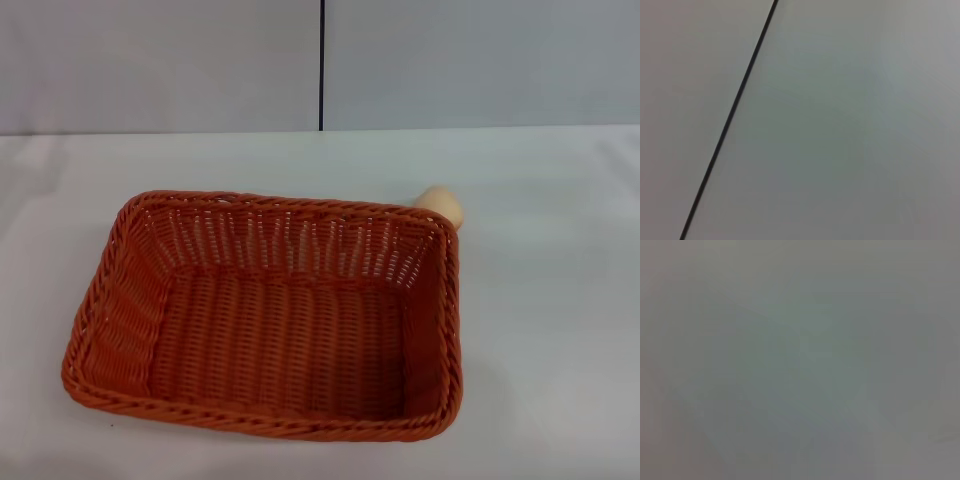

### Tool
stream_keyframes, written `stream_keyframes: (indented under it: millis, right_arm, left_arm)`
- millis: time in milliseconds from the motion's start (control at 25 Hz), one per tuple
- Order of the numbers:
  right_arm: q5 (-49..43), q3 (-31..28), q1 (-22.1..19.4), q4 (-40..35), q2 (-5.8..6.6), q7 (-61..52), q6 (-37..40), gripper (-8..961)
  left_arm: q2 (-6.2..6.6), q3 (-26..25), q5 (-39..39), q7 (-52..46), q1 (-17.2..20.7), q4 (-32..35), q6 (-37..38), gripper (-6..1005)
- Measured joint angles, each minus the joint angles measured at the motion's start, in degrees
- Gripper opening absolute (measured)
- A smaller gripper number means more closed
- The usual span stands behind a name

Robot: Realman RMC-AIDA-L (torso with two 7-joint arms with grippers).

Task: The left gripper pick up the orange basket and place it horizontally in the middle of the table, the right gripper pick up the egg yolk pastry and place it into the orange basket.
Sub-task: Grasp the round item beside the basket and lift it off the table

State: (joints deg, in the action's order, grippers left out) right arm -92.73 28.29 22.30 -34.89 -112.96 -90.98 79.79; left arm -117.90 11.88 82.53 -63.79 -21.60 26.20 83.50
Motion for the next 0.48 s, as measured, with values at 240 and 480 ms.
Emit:
stream_keyframes:
  millis: [240, 480]
  right_arm:
    - [-19.75, -1.46, 6.98, -11.60, 3.44, -18.18, 13.85, 547]
    - [-35.81, 2.25, 19.46, -8.02, 6.69, -23.74, 16.11, 546]
  left_arm:
    - [-0.04, -0.13, -1.54, 3.36, -1.01, -3.92, 0.57, 481]
    - [-0.15, 0.12, -2.00, 7.22, -1.35, -7.76, 2.86, 482]
